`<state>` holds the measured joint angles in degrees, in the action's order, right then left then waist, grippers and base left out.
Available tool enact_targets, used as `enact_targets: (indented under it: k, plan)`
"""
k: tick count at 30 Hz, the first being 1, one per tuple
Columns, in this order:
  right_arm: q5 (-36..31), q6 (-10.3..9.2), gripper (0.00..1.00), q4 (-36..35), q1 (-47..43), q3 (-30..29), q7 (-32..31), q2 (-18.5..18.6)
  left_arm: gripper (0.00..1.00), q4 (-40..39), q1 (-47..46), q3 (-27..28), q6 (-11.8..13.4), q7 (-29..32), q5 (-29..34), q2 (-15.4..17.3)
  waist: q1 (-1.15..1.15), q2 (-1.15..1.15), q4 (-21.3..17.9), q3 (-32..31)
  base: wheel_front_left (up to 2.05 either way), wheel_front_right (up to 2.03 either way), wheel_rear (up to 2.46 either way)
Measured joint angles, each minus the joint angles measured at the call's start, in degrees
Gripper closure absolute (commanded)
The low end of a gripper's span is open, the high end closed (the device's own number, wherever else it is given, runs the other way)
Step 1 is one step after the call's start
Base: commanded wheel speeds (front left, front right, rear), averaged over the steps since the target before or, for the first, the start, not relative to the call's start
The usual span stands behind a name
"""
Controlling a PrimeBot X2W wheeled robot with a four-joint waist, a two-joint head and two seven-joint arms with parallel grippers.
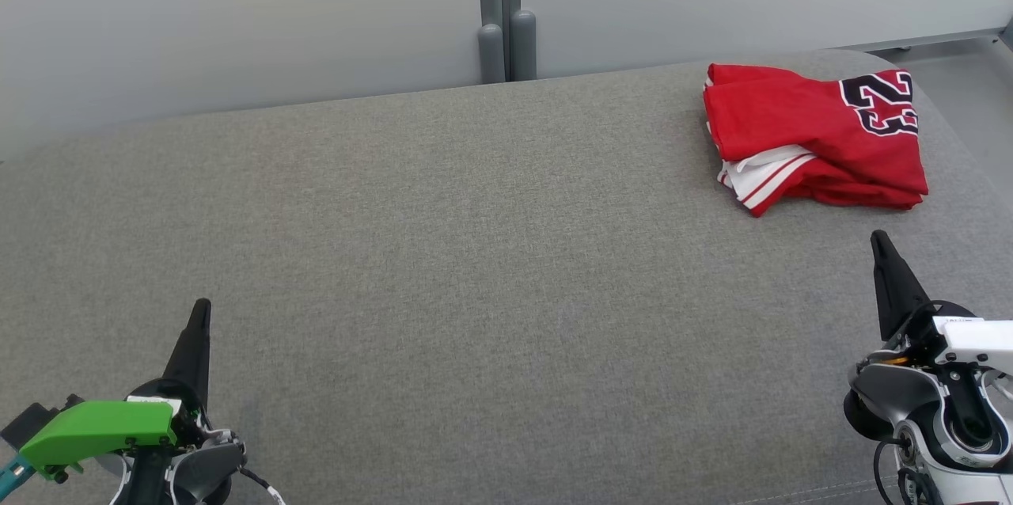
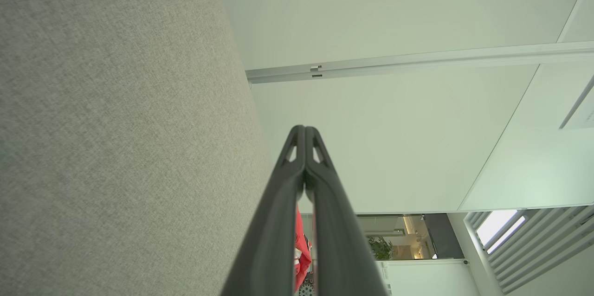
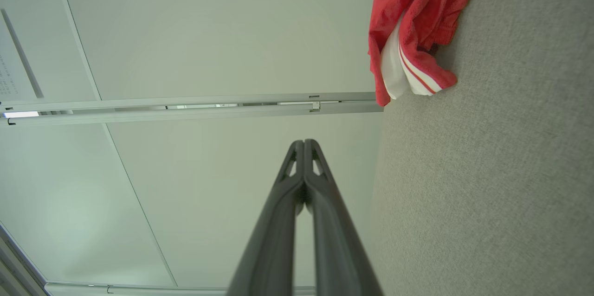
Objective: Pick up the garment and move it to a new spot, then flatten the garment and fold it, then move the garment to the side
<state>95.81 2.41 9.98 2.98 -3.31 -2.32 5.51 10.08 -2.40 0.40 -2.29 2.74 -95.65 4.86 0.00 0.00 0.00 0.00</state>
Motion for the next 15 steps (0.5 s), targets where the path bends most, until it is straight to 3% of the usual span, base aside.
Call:
enact_targets:
  k: [15]
  plan:
    - [0.0, 0.01, 1.00, 0.0, 0.0, 0.0, 0.0, 0.0, 1.00, 0.0, 0.0, 0.0, 0.0, 0.0, 0.0, 0.0, 0.00, 0.00, 0.0, 0.0, 0.00, 0.00, 0.00]
